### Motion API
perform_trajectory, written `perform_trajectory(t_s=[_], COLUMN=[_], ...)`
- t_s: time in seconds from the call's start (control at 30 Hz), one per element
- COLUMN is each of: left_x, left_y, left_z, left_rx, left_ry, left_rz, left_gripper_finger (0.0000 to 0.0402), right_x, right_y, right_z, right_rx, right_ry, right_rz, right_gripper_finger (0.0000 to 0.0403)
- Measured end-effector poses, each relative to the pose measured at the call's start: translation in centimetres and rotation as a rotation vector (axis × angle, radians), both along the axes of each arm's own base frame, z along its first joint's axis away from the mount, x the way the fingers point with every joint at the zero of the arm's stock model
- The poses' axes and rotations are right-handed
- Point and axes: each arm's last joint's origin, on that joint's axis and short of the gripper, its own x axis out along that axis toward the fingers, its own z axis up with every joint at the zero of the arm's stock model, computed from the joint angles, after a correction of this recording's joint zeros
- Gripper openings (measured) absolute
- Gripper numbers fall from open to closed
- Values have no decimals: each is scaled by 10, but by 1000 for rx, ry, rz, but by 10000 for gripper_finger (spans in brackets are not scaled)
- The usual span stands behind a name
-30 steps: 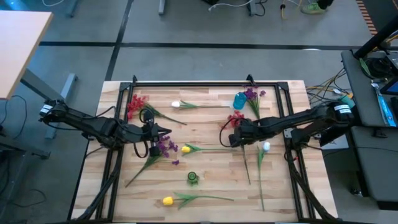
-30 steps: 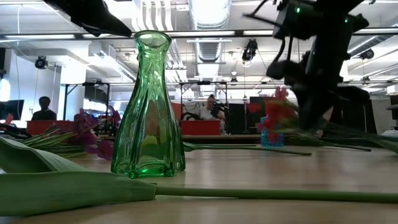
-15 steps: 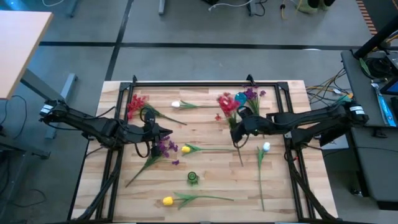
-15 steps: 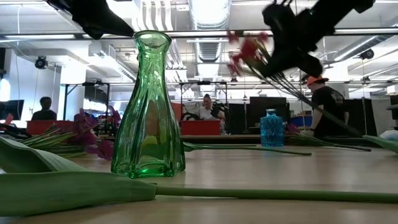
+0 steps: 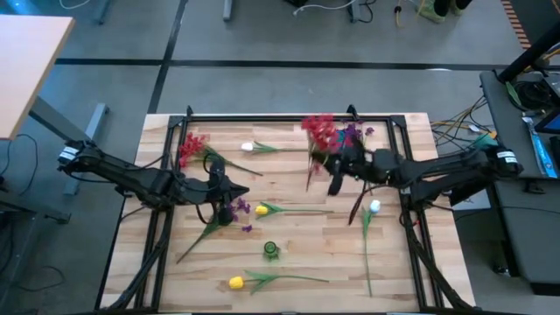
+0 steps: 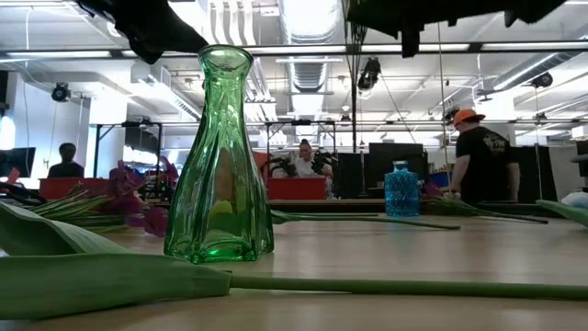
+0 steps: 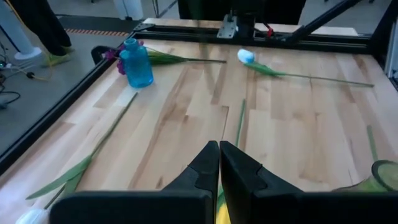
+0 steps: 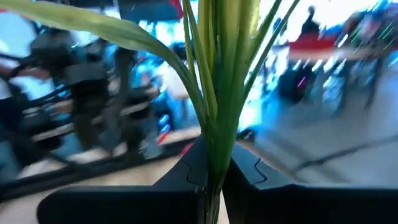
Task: Sort flowers into vase by color
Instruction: Put the right red flowers into the blue vase
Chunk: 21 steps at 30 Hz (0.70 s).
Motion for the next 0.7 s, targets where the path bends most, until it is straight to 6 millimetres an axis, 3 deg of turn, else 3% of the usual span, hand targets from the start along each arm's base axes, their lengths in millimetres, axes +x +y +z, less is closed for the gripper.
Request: perform_trajectory(t_s=[0.13, 0.27, 0.47, 0.7], left_x=[2, 1, 1, 1], left_y=[-1, -1, -1, -1], left_z=[0, 0, 1, 2], left_rx=[-13, -26, -26, -26], left_ry=[-8, -14, -19, -26], left_rz=[3, 8, 13, 17], left_gripper_finger=[0, 0, 0, 0], right_x=[-18, -43, -70, -72], right_y=[-24, -48, -67, -77], right_z=[0, -1, 4, 1], right_rx=[-63, -43, -80, -105], right_ry=[-104, -145, -134, -80], right_rz=[-147, -436, -744, -815], right_gripper_finger=[18, 18, 17, 17])
